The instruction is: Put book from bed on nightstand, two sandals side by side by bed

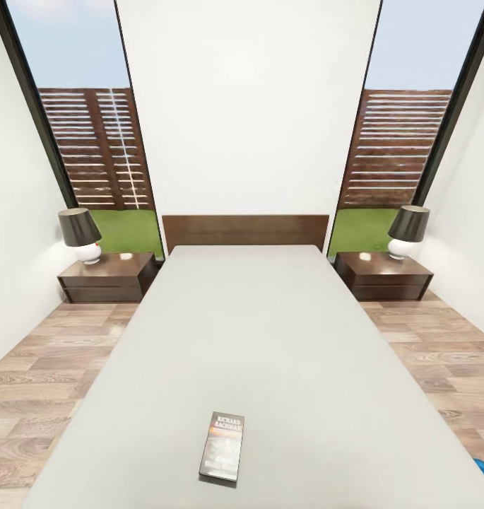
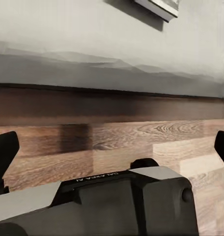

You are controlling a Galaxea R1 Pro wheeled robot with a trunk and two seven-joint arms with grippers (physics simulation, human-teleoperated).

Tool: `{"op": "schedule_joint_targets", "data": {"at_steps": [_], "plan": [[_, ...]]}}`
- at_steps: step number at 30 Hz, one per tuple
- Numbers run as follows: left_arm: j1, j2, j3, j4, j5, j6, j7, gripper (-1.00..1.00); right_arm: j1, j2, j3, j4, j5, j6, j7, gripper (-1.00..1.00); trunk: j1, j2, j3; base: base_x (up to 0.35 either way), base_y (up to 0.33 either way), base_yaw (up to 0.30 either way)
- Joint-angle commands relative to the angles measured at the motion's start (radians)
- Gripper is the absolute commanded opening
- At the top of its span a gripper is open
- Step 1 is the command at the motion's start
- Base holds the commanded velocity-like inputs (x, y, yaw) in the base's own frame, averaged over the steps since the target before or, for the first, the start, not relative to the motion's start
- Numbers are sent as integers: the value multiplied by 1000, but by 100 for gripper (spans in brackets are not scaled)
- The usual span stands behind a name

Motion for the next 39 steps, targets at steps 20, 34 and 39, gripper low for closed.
{"op": "schedule_joint_targets", "data": {"at_steps": [20,34,39], "plan": [[-37,-70,1,-871,2,629,-270,100,-1,0,-5,3,1,0,4,100,0,-1,-1,0,0,0],[-352,-310,-1,-1027,9,804,447,100,-1,-1,-5,3,2,0,5,100,0,-1,-1,0,0,0],[-370,-310,-4,-959,75,729,659,100,-1,-1,-5,3,3,2,8,100,0,-1,-4,0,0,0]]}}
